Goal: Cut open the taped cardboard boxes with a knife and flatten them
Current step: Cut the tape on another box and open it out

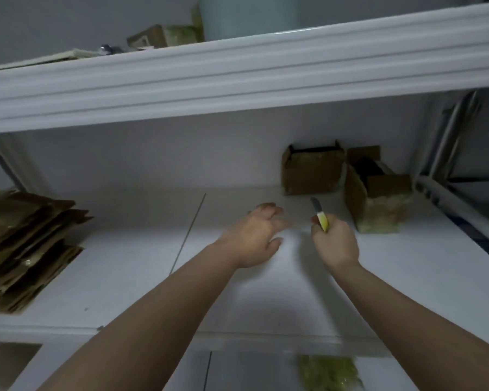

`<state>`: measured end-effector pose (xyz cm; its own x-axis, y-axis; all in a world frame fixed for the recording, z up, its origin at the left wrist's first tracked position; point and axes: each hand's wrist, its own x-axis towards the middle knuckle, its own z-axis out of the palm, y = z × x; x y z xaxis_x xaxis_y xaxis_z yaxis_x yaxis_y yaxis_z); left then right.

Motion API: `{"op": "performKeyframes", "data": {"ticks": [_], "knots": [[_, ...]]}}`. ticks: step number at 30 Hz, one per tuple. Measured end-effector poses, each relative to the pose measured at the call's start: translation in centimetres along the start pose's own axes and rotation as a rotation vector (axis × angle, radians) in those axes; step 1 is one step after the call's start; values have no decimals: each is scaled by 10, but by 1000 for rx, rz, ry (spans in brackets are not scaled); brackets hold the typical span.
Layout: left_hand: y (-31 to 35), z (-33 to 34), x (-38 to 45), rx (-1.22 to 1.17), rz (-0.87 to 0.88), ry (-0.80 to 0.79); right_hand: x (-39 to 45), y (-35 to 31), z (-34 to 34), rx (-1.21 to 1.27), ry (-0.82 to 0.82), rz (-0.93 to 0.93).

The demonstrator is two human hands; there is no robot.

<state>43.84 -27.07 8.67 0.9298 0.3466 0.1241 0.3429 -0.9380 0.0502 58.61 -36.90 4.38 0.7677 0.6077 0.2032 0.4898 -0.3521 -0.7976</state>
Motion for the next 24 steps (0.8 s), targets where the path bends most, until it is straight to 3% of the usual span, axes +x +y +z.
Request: {"op": "performKeyframes", "data": {"ticks": [10,16,19,22,24], "knots": [[51,33,72,-60,-14,-137,25,74,-47,106,69,210],[90,27,151,-235,-56,-55,41,95,-82,103,64,256],[100,28,183,-360,-121,-111,43,100,-91,93,67,244],[105,30,195,-416,-212,-153,42,103,-94,82,55,237],[107,27,186,-463,-232,-79,42,101,-93,81,52,225]]}}
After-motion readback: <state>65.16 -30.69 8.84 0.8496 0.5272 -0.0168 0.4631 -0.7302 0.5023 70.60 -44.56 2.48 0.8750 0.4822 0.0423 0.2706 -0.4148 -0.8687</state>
